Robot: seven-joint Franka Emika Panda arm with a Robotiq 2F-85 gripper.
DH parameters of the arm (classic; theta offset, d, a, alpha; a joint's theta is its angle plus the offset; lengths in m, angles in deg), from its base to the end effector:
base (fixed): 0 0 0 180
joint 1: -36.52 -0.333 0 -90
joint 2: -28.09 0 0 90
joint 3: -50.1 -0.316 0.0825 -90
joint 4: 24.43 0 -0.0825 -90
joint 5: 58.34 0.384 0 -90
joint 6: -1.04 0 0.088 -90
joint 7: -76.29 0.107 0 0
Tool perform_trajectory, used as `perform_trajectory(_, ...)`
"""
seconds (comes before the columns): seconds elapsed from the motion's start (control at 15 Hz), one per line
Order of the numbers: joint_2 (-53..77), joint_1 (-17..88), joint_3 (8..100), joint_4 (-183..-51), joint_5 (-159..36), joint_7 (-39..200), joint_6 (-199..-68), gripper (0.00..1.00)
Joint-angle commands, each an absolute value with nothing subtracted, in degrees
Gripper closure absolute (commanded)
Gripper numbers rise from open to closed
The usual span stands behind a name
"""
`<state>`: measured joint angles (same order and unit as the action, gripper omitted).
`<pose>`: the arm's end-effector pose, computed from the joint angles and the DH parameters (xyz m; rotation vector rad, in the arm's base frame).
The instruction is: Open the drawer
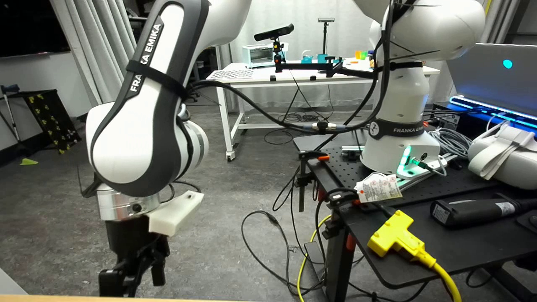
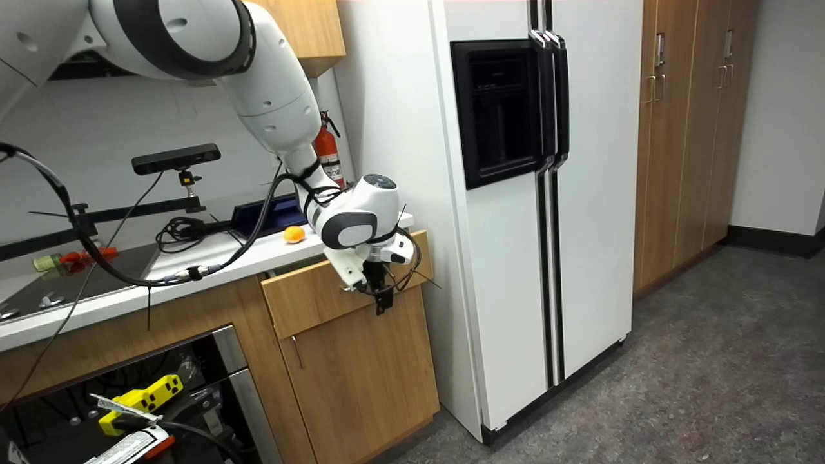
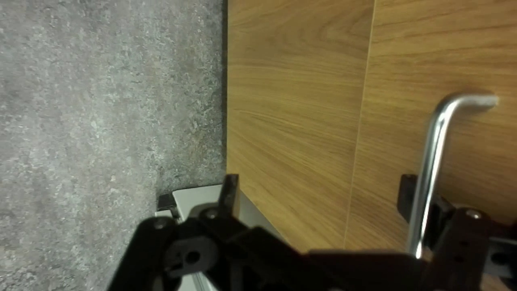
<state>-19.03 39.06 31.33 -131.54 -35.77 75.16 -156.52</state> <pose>0.6090 0.1552 0.0947 -2.7308 0.2318 -0.0120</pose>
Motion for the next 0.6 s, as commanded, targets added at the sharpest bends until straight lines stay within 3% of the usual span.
perform_trajectory(0.0, -11.1, 38.7, 33.3, -139.7, -37.4, 75.2, -156.8, 0.0)
perform_trajectory(0.53, 7.8, 38.2, 33.7, -150.8, -35.9, 76.0, -156.3, 0.0)
